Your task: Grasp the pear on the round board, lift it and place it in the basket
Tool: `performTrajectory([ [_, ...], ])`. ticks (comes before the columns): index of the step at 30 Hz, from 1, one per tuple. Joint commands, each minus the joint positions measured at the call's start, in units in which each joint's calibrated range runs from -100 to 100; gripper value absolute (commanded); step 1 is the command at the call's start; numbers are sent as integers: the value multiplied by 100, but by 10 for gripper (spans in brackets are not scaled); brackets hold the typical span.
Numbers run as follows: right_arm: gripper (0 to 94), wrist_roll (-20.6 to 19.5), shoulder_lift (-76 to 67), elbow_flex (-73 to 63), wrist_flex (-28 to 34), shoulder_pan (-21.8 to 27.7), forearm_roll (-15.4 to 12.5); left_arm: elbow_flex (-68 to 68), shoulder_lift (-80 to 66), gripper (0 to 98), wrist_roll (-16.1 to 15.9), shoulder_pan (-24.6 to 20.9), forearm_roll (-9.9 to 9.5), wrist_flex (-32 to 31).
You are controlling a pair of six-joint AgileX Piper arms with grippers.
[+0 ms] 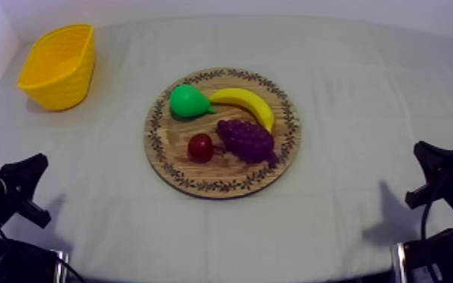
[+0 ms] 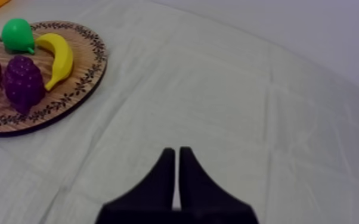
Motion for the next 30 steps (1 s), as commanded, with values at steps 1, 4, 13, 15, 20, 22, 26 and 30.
performTrajectory([
  [1, 4, 1, -4, -5, 4, 0, -1, -66, 184, 0, -22, 53, 69, 4],
  [4, 4, 1, -4, -5, 4, 0, -1, -218, 562, 0, -68, 87, 193, 6],
  [13, 4, 1, -4, -5, 4, 0, -1, -888, 1918, 0, -66, -28, 524, 299],
  [15, 4, 1, -4, -5, 4, 0, -1, -1096, 2194, 0, -27, -48, 555, 405],
  [20, 4, 1, -4, -5, 4, 0, -1, -1703, 2826, 0, 77, -65, 558, 734],
  [22, 4, 1, -4, -5, 4, 0, -1, -1963, 3082, 0, 110, -85, 553, 890],
  [26, 4, 1, -4, -5, 4, 0, -1, -2477, 3648, 0, 192, -128, 531, 1219],
  [30, 4, 1, -4, -5, 4, 0, -1, -3068, 4332, 0, 337, -142, 470, 1631],
])
